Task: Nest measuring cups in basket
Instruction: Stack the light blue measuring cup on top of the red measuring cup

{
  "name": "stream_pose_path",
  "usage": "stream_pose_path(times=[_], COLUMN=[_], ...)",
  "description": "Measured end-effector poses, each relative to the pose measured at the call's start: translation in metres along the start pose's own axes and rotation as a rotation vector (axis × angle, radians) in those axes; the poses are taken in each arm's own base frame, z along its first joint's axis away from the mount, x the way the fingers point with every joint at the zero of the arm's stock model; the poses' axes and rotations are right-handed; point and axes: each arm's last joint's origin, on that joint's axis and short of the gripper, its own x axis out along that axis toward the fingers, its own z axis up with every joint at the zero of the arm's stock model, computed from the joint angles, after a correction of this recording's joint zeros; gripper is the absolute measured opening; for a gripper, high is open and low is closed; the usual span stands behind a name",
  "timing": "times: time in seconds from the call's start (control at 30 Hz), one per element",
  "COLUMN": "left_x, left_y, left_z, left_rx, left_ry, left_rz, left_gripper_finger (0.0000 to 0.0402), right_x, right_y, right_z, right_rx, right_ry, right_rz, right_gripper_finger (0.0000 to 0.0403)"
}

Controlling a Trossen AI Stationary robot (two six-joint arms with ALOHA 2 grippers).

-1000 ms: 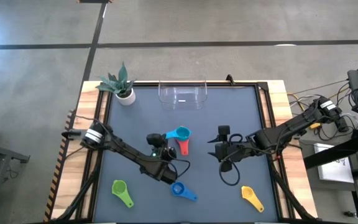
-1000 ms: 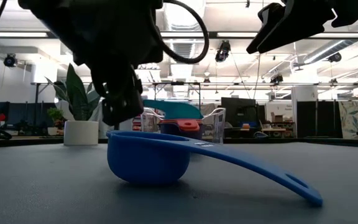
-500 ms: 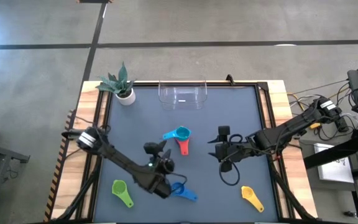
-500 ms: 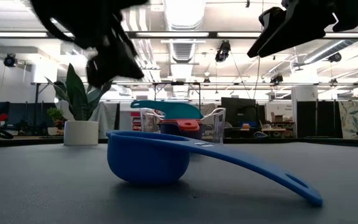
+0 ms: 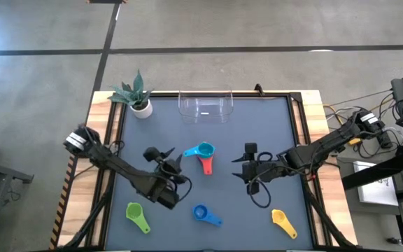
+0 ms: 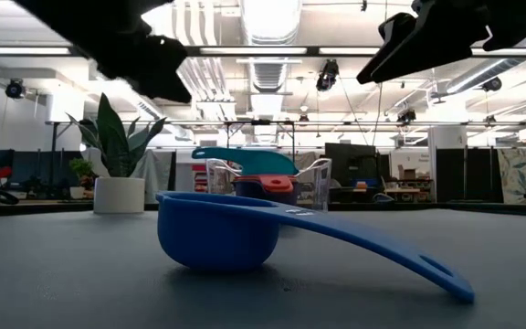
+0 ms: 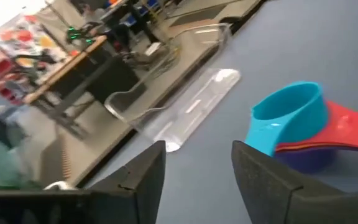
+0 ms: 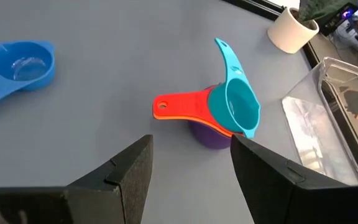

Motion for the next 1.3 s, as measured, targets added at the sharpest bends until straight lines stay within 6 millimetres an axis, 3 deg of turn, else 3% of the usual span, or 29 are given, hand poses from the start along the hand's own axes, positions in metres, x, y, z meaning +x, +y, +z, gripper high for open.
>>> stream_pose_path(times=[0.2,0.3,0.43,0.73,0.87,1.3], left_x=[0.014,0.024,0.036,0.060,0.068,0.075], left_y=[0.006,0.005,0.006,0.024,0.018,-0.011], left_z=[-0.014,-0.016,-0.012,-0.026,-0.032,-0.024], left_rx=[-0.101,-0.142,-0.201,-0.276,-0.273,-0.181], left_ry=[0.003,0.037,-0.075,-0.069,-0.024,0.050], left_rz=[-0.098,-0.266,-0.450,-0.418,-0.456,-0.520], left_gripper_finger=[0.0142,0.0135,0.0124,0.0092,0.0085,0.0084], right_x=[0.000,0.000,0.001,0.003,0.004,0.004], right_y=[0.000,0.000,0.001,0.002,0.002,0.002], right_z=[0.000,-0.001,-0.001,-0.008,-0.009,-0.008], right_rx=[0.000,0.000,0.003,0.014,0.019,0.010], right_ry=[0.000,-0.002,-0.024,-0.005,-0.016,-0.027], right_rz=[0.000,-0.001,-0.002,-0.003,-0.005,-0.007], right_gripper_finger=[0.0203,0.0203,0.0203,0.0203,0.0203,0.0203])
